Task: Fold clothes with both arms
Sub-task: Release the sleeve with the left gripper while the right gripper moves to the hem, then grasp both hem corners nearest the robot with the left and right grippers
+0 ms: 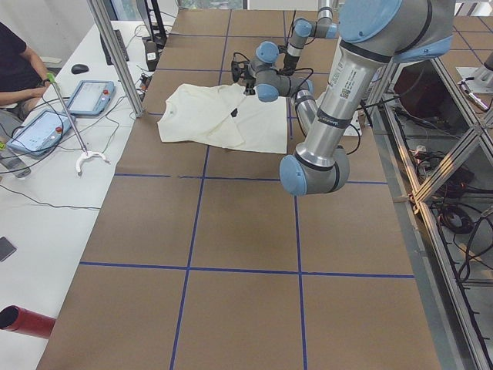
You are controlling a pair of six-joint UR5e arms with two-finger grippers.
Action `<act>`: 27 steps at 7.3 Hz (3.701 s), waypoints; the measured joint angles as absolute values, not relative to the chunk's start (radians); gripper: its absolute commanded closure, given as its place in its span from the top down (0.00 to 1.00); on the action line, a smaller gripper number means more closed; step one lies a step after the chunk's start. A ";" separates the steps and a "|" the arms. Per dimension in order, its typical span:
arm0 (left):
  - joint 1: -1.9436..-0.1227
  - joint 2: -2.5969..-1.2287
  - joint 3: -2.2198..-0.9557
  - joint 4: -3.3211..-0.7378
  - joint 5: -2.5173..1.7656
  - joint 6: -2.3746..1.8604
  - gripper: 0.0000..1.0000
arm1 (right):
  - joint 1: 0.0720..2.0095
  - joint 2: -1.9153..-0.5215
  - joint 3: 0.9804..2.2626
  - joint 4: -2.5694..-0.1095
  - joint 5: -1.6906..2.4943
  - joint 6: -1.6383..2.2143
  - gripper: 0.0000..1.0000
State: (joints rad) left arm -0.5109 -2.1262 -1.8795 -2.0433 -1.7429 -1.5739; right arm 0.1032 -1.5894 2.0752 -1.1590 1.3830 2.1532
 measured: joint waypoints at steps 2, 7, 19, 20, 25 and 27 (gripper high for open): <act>-0.511 -2.125 -1.879 -2.043 -1.743 -1.574 0.58 | 0.090 -1.581 2.074 -1.161 1.382 2.153 0.66; -0.511 -2.112 -1.881 -2.045 -1.745 -1.574 0.58 | 0.073 -1.578 2.069 -1.163 1.382 2.153 0.00; -0.359 -1.765 -2.022 -1.851 -1.750 -1.815 0.56 | 0.081 -1.671 2.200 -1.163 1.390 2.145 0.00; -0.326 -1.751 -2.027 -1.841 -1.749 -1.854 0.55 | 0.080 -1.672 2.202 -1.163 1.390 2.144 0.00; -0.247 -1.742 -2.010 -1.830 -1.747 -1.901 0.46 | 0.080 -1.673 2.203 -1.163 1.390 2.142 0.00; -0.245 -1.743 -1.994 -1.830 -1.747 -1.899 0.05 | 0.080 -1.674 2.204 -1.163 1.390 2.141 0.00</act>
